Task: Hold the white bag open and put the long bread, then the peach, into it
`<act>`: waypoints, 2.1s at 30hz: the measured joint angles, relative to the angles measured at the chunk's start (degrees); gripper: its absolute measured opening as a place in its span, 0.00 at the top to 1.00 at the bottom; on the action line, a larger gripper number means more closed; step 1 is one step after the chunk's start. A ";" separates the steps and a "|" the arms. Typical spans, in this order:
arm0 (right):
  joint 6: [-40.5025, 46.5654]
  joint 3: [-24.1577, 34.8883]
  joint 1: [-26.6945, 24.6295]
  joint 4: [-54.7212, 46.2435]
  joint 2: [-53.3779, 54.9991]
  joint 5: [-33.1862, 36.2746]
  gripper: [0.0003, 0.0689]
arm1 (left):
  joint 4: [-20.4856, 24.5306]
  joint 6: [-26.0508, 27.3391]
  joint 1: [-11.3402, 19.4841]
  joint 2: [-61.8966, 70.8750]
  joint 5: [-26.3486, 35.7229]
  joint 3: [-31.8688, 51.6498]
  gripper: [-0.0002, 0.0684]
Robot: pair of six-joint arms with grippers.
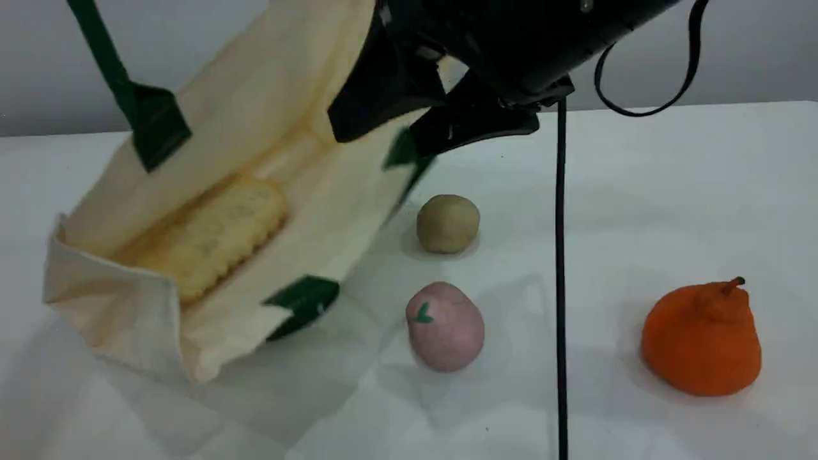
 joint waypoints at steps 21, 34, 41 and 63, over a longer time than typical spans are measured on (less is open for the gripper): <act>2.40 0.11 0.18 -12.19 9.62 -4.09 0.17 | -0.24 -1.25 0.00 0.94 1.25 -2.11 0.87; 2.89 0.11 0.18 -7.50 14.36 -9.03 0.17 | -0.56 -1.25 0.00 1.64 1.25 -2.06 0.87; 2.82 0.11 0.75 -7.22 16.87 -9.95 0.17 | -0.72 -1.25 0.00 1.68 1.25 -2.06 0.87; 3.06 0.06 3.63 -3.32 21.34 -17.78 0.25 | -2.61 -1.25 0.00 1.68 2.50 -2.06 0.87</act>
